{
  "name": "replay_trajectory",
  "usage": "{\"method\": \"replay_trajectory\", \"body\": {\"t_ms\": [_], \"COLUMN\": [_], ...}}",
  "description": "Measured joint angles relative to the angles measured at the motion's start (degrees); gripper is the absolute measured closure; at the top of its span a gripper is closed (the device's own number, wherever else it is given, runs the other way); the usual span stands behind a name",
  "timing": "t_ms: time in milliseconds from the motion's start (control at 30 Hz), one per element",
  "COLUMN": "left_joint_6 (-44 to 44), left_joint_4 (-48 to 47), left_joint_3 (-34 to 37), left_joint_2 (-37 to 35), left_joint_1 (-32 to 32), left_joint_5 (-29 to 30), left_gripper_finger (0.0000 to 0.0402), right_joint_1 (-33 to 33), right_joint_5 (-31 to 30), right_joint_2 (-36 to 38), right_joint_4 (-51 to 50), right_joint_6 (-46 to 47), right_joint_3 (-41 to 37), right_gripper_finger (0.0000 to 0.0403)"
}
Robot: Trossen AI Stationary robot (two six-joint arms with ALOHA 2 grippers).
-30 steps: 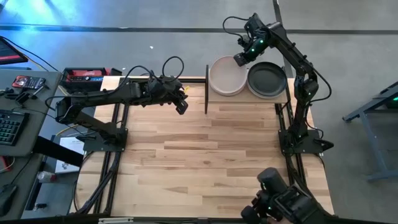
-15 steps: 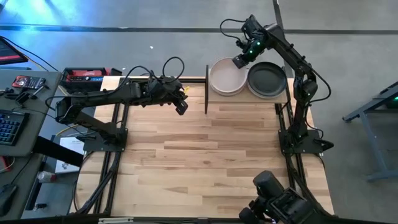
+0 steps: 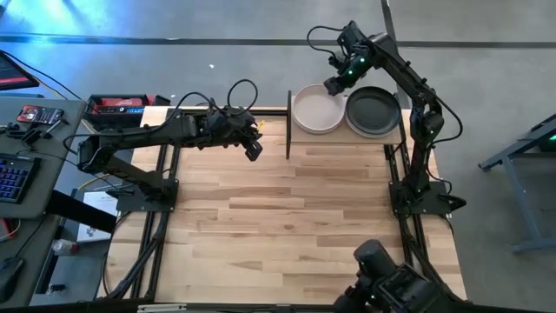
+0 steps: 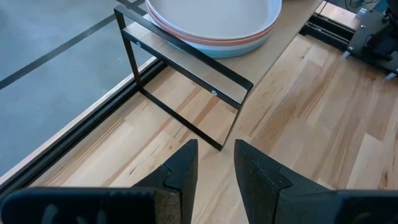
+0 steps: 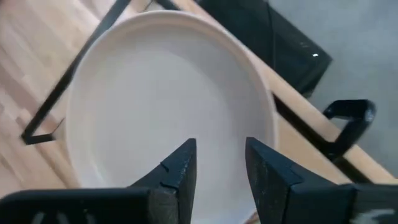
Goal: Place and stack plates onto a shelf
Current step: Stack the gray plate on top of the brown plate on the shelf
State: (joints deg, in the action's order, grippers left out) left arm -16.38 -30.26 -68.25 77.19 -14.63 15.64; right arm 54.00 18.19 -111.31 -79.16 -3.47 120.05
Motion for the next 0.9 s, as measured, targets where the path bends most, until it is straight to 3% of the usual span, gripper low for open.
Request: {"method": "replay_trajectory", "body": {"t_ms": [167,400,900], "left_joint_6": [0.0,0.0,-1.5], "left_joint_4": [0.0,0.0,-1.1], "left_joint_3": [0.0,0.0,0.0], "left_joint_2": [0.0,0.0,0.0], "left_joint_1": [0.0,0.0,0.0], "left_joint_5": [0.0,0.0,0.0], "left_gripper_finger": [0.0309,0.0309,0.0309], "right_joint_1": [-0.8,-4.4,-6.9], "right_joint_5": [0.7,-7.5,-12.0], "right_joint_2": [0.0,-0.5,-4.3], "right_joint_4": [-2.1,-2.5,-2.5], "right_joint_6": [0.3,3.3,3.6], "right_joint_3": [0.0,0.0,0.0], "right_gripper_finger": [0.0289,0.0289,0.0289]}}
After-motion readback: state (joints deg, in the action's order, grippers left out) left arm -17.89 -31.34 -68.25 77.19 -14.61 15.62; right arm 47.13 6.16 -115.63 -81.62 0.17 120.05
